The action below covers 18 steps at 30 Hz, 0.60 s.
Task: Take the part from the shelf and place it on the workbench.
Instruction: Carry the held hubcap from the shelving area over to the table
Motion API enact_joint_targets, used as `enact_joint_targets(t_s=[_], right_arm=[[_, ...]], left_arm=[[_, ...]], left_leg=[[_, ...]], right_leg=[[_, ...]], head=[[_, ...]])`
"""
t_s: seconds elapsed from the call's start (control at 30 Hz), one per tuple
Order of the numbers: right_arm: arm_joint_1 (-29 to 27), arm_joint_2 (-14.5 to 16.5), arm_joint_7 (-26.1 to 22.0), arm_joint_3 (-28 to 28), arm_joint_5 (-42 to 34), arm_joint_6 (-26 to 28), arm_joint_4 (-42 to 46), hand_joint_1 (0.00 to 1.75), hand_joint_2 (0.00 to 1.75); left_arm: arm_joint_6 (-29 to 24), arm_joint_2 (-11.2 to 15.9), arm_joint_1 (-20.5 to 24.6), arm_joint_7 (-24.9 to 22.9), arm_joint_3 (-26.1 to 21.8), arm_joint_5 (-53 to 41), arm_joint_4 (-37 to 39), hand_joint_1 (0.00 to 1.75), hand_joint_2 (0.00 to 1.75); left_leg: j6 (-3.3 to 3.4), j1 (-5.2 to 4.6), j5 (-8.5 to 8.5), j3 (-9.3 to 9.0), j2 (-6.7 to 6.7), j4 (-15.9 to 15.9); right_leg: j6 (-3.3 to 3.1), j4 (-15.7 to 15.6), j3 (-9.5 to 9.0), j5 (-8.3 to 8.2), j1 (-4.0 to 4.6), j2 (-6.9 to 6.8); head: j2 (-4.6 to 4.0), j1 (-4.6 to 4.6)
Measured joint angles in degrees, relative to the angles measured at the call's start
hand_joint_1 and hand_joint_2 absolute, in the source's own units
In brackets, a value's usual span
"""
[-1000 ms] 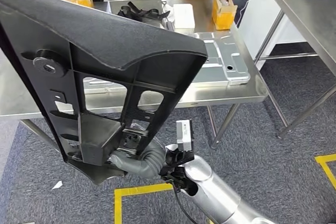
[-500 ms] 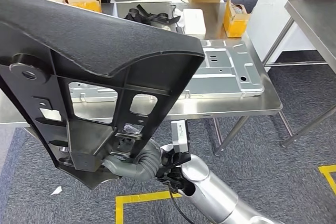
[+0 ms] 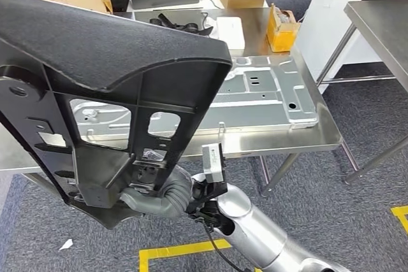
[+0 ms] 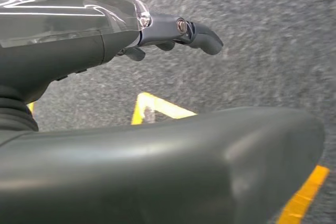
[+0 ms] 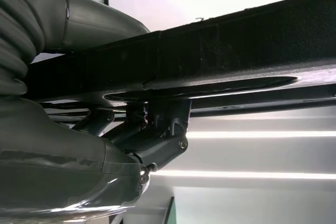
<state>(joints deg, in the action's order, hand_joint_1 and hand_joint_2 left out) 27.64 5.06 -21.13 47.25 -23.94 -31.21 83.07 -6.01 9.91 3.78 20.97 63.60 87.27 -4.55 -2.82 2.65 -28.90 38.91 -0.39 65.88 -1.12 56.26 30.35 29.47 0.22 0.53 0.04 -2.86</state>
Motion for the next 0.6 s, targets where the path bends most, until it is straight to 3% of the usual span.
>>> enact_joint_targets(t_s=[0.03, 0.07, 0.17, 0.23, 0.27, 0.37, 0.4, 0.43, 0.47, 0.53, 0.6], right_arm=[[0.04, -0.02, 0.01, 0.05, -0.06, 0.01, -0.09, 1.75, 1.75], [0.07, -0.05, 0.02, 0.09, -0.13, 0.02, -0.16, 1.75, 1.75], [0.04, -0.12, 0.08, 0.23, -0.3, 0.09, -0.24, 1.75, 1.75], [0.19, -0.1, 0.06, 0.27, -0.38, 0.14, -0.24, 1.75, 1.75], [0.28, -0.1, 0.05, 0.27, -0.39, 0.16, -0.25, 1.75, 1.75], [0.17, -0.2, 0.03, 0.29, -0.4, 0.2, -0.51, 1.75, 1.75], [0.08, -0.25, 0.03, 0.3, -0.4, 0.2, -0.65, 1.75, 1.75], [0.05, -0.28, 0.03, 0.31, -0.41, 0.2, -0.75, 1.75, 1.75], [0.08, -0.29, 0.03, 0.31, -0.4, 0.19, -0.81, 1.75, 1.75], [0.23, -0.28, 0.02, 0.31, -0.41, 0.19, -0.85, 1.75, 1.75], [0.35, -0.24, 0.02, 0.3, -0.42, 0.19, -0.86, 1.75, 1.75]], left_arm=[[0.01, -0.07, 0.02, 0.01, 0.01, 0.0, 0.01, 0.0, 1.75], [0.01, -0.12, 0.05, 0.01, 0.02, 0.0, 0.01, 0.0, 1.75], [0.0, -0.25, -0.07, -0.03, 0.04, 0.0, 0.02, 0.0, 1.75], [-0.03, -0.32, -0.19, -0.02, 0.04, 0.0, 0.02, 0.0, 1.75], [-0.05, -0.33, -0.18, -0.01, 0.04, 0.0, 0.02, 0.0, 1.75], [-0.07, -0.31, -0.34, -0.01, 0.04, 0.0, 0.02, 0.0, 1.75], [-0.07, -0.31, -0.45, -0.01, 0.04, 0.0, 0.02, 0.0, 1.75], [-0.07, -0.31, -0.52, -0.01, 0.04, 0.0, 0.02, 0.0, 1.75], [-0.07, -0.31, -0.54, 0.0, 0.04, 0.0, 0.02, 0.0, 1.75], [-0.04, -0.52, -0.43, 0.01, 0.04, 0.0, 0.02, 0.0, 1.75], [-0.01, -0.74, -0.22, 0.04, 0.04, 0.0, 0.02, 0.0, 1.75]], left_leg=[[-0.27, 0.12, 1.41, -0.67, -0.01, -2.87], [-0.04, 0.19, 2.27, -1.01, -0.03, -4.54], [1.78, -0.02, 1.82, -0.84, -0.06, -4.61], [2.34, 0.03, 1.35, -1.46, -0.15, -4.68], [2.54, 0.07, 1.13, -1.89, -0.21, -4.78], [2.92, -0.27, 0.14, -3.06, -0.23, -4.98], [3.01, -0.49, -0.27, -3.57, -0.24, -4.99], [3.1, -0.8, -0.71, -4.18, -0.26, -5.03], [3.2, -1.17, -1.16, -4.88, -0.3, -5.11], [3.35, -1.79, -1.9, -6.3, -0.39, -5.58], [3.19, -1.73, -2.18, -7.37, -0.37, -6.63]], right_leg=[[0.51, 0.61, -0.21, 0.69, -0.15, 0.07], [0.95, 1.16, -0.09, 1.25, -0.13, 0.14], [1.75, 1.7, 0.16, 2.44, 0.03, 0.24], [2.39, 3.38, 0.52, 3.09, -0.17, 0.05], [2.76, 5.97, 1.83, 3.72, -0.3, -0.1], [3.19, 16.95, 8.82, 7.29, -0.46, -0.43], [2.94, 18.7, 10.45, 7.56, -0.37, -0.44], [2.45, 18.42, 11.14, 6.58, -0.18, -0.42], [1.67, 16.04, 10.88, 4.37, 0.17, -0.39], [-0.78, 8.6, 8.91, -1.05, 1.35, -0.36], [-2.63, 3.6, 7.18, -3.47, 2.32, -0.19]], head=[[0.0, -0.12], [0.0, -0.2], [0.0, 0.07], [0.0, 0.33], [0.0, 0.35], [0.0, 0.37], [0.0, 0.37], [0.0, 0.38], [0.0, 0.38], [0.0, 0.29], [0.0, 0.15]])
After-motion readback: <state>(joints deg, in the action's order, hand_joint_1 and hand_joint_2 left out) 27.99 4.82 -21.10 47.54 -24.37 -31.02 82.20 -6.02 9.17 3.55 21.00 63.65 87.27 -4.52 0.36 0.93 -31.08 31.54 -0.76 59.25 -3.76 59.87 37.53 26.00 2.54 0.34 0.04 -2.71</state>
